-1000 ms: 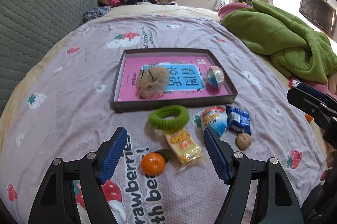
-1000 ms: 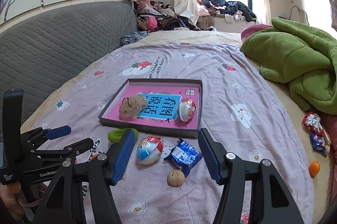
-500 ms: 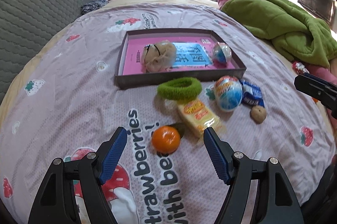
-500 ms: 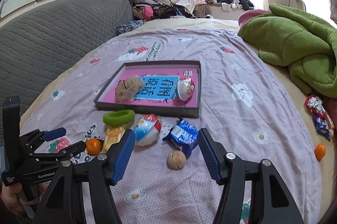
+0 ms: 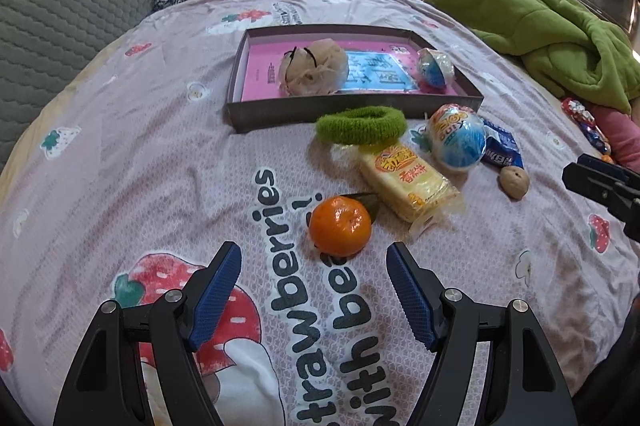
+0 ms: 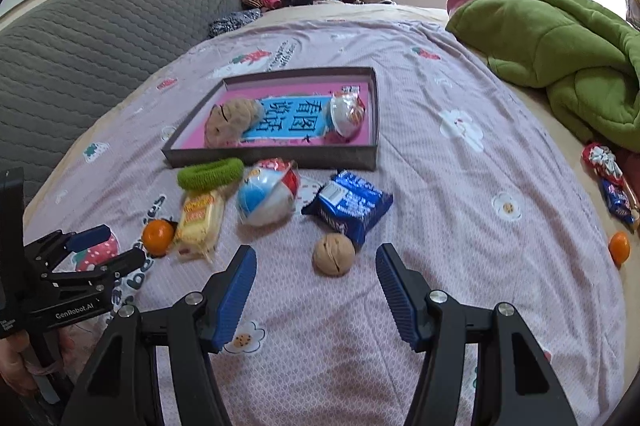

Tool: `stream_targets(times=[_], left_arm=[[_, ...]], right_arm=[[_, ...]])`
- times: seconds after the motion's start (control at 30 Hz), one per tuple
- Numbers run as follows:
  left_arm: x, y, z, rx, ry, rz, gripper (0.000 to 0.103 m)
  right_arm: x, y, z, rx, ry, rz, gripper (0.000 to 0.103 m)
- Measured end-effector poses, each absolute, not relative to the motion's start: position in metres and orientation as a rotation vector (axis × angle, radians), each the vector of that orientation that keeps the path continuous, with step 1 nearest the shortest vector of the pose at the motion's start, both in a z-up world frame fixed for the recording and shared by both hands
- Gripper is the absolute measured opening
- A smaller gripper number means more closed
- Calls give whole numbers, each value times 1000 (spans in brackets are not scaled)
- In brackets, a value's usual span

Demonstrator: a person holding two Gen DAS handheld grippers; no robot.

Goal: Organize objects
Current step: 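Withdraw both tools from the box and move toward the orange and walnut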

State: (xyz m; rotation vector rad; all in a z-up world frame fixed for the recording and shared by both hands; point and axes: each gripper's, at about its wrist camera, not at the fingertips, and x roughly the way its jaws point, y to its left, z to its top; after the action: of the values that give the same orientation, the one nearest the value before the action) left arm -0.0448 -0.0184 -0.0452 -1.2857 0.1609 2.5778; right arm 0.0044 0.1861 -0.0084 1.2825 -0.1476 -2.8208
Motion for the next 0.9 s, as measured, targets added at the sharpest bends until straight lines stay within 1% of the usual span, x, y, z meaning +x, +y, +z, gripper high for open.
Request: stream_targets(times=[0.3, 0.9], left_arm=[[-46, -19, -47, -1300, 147, 2569, 76], [-54, -10, -57, -1349, 169, 2562, 76]], right_arm=[[4, 181, -19, 1328, -111, -2801, 62], [-1, 180, -34, 1375, -98, -2789, 62]])
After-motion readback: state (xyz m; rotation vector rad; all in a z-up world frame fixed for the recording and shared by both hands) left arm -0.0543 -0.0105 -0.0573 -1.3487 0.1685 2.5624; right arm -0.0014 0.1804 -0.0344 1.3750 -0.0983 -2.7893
